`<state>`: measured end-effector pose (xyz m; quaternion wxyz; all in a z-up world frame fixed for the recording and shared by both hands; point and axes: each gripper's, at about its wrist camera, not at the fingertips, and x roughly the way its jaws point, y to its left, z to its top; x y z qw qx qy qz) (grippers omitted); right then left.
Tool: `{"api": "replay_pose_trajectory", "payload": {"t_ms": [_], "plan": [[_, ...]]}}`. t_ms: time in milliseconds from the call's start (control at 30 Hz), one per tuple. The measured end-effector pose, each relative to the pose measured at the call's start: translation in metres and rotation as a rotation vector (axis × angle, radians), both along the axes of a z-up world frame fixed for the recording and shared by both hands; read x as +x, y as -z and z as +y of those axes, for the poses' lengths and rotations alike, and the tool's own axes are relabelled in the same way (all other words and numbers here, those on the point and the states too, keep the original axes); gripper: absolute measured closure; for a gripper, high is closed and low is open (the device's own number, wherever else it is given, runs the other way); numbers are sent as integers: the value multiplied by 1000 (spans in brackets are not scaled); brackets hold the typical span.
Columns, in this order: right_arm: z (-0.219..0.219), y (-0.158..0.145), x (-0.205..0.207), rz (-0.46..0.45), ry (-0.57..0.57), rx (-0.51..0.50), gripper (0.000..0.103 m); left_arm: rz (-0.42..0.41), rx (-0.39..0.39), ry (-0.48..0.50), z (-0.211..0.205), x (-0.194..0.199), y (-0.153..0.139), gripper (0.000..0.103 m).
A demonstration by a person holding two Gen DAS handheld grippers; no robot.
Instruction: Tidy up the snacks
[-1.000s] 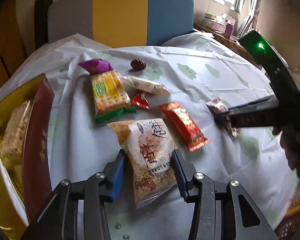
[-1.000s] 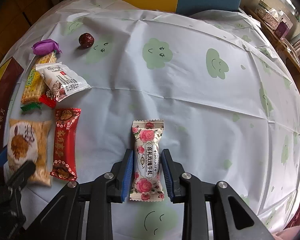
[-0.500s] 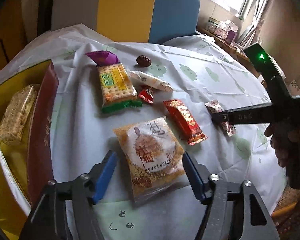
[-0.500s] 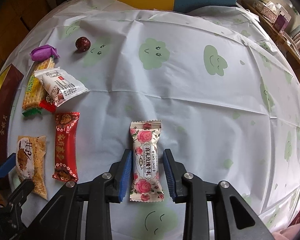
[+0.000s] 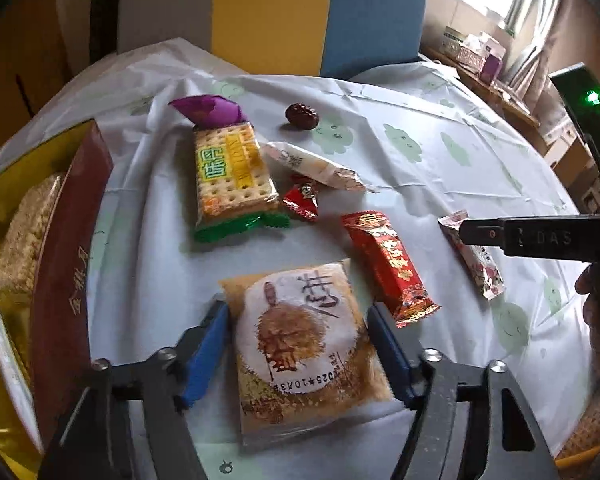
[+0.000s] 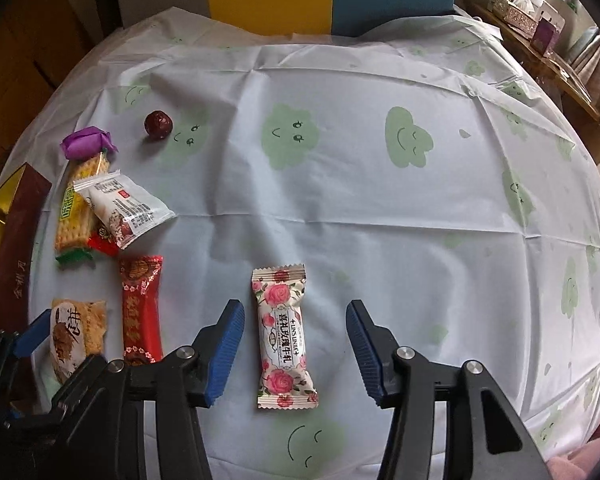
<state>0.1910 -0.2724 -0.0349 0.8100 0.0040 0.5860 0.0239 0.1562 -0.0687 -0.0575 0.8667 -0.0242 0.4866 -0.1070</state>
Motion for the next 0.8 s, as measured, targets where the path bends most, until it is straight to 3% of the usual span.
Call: {"api": "replay_pose_trajectory", "payload": {"t_ms": [200, 300, 433, 633, 800], "plan": [[2, 4, 4, 21, -12, -11, 52, -51, -12, 13, 4, -14, 0, 43], [9, 15, 6, 49, -35, -56, 83, -60, -16, 16, 6, -24, -1, 43], [18, 20, 3, 30, -74, -117, 84, -80, -10, 29, 6, -38, -2, 43], [13, 23, 0, 23, -60, -81, 82, -143, 31, 67, 2, -65, -10, 44], [14, 28, -6, -2, -85, -115, 82, -142, 59, 91, -1, -81, -6, 44]]}}
